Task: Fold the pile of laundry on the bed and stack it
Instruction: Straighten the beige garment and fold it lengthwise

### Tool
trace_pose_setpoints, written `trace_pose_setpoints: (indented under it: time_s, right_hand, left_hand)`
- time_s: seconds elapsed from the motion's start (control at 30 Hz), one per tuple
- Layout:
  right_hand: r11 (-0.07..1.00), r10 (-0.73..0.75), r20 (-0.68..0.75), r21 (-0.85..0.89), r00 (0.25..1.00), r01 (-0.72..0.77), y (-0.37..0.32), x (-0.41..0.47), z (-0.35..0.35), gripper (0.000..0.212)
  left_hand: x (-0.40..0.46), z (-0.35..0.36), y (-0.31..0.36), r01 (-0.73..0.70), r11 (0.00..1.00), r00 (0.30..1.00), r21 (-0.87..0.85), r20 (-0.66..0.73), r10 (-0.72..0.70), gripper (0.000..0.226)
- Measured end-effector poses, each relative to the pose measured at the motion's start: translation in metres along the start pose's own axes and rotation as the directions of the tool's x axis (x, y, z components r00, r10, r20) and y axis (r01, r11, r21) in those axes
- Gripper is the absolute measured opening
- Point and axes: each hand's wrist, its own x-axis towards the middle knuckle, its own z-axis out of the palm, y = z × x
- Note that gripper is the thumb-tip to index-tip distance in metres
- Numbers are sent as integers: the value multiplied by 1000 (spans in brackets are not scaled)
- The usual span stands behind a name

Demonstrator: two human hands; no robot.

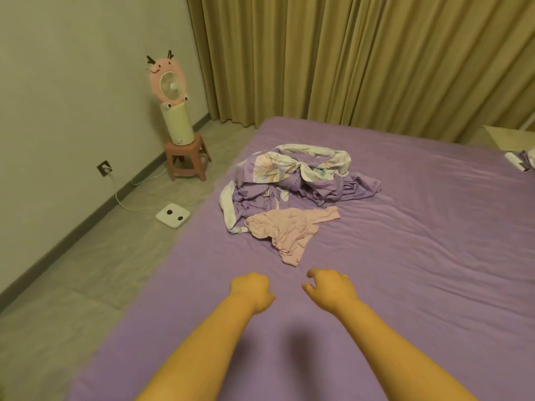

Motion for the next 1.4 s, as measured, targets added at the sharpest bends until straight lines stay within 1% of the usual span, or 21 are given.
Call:
trace_pose_setpoints:
  time_s: [0.13,0.27,0.4,0.5,0.6,0.67,0.77,0.8,0.87,0.93,1.0,1.03,1.07,1.13,1.2,1.3,1.33,1.4]
  right_hand:
    - [1000,19,4,-3,1000,-19,-10,39,-8,37]
    - [999,18,16,-30,1000,-17,-3,91,-5,38]
    - [999,29,55,-30,998,-28,20,155,22,40]
    - [999,43,90,-35,995,-40,42,201,54,43]
    - [999,42,99,8,994,-43,63,235,92,50]
    - [999,20,123,37,992,-25,72,253,118,57]
    - [999,-14,143,51,990,7,77,274,156,62]
    - [999,-25,129,47,991,19,77,280,167,62]
    - [999,-31,72,16,997,30,75,289,183,57]
    - [999,-34,-80,3,996,34,71,293,187,49]
    - [997,-54,-269,35,961,66,69,294,183,36]
    - [993,-69,-355,69,932,99,70,293,183,31]
    - [982,-89,-392,122,916,147,71,292,181,25]
    - [940,-89,-423,263,902,216,71,286,165,12]
    - [908,-50,-431,357,901,221,70,276,140,8]
    - [862,-11,-442,450,897,233,62,256,92,11]
    - [838,6,-458,488,889,245,58,247,74,11]
    - [790,22,-481,546,876,280,51,227,40,11]
  left_hand:
    - [44,-15,-22,-2,1000,1000,-22,-8,1,39]
    - [97,-24,-27,-16,999,1000,-37,0,16,42]
    - [168,-18,-27,-51,992,999,-114,9,52,43]
    - [229,-3,-27,-122,977,992,-172,22,128,46]
    - [282,18,-23,-196,971,980,-134,-13,196,50]
    - [313,33,-19,-220,972,975,-78,-44,217,53]
    - [348,53,-13,-237,971,971,22,-38,237,65]
    - [359,59,-12,-247,967,968,65,-33,250,68]
    - [378,69,-12,-277,956,960,94,-19,280,73]
    - [389,78,-13,-290,956,956,42,-23,291,70]
    - [390,78,-16,-287,952,957,-109,-83,279,55]
    - [388,77,-18,-280,932,959,-232,-121,257,46]
    - [383,75,-21,-286,905,956,-315,-157,248,38]
    - [370,66,-27,-275,844,959,-461,-189,209,23]
    - [351,52,-32,-236,726,969,-646,-208,131,14]
    - [313,23,-32,-251,514,966,-820,-243,84,10]
    - [298,12,-30,-272,449,962,-851,-253,103,12]
    - [265,-10,-25,-319,356,947,-878,-277,164,16]
